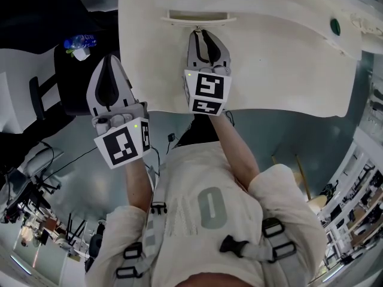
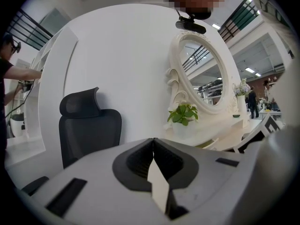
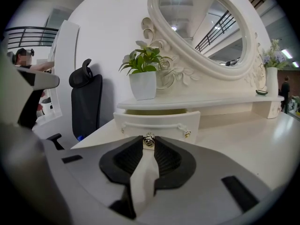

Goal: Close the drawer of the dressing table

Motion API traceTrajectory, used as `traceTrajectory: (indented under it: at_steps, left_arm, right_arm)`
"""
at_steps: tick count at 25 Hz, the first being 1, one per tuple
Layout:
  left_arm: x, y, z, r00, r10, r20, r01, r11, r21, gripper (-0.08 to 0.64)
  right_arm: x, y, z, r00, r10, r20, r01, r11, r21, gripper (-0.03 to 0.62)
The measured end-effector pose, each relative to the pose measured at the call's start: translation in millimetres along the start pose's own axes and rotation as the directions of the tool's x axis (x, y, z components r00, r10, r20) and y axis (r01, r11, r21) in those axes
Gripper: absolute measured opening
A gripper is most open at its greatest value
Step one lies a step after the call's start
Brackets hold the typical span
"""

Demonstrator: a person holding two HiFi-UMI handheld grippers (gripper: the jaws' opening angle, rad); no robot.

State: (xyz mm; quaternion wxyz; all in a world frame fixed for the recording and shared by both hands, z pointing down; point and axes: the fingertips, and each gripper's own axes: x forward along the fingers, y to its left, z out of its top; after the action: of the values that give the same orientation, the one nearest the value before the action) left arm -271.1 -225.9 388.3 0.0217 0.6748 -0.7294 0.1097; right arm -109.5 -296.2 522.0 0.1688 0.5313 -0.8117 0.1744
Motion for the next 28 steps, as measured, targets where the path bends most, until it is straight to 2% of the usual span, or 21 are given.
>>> traceTrajectory:
  at_steps: [6, 28]
  left_arm:
    - [6, 2, 0, 1.000, 0.001, 0.001, -0.001, 1.000, -0.008, 0.020]
    - [13, 15, -11, 1.000, 0.009, -0.015, -0.009, 1.000, -0.022, 0.020]
  right_arm:
    - [8, 2, 8, 1.000, 0.003, 0.013, -0.003, 1.000, -0.025, 0.072]
    - [27, -5, 16, 0.999, -0.029, 0.012, 0.030, 0.999, -0.021, 0.072]
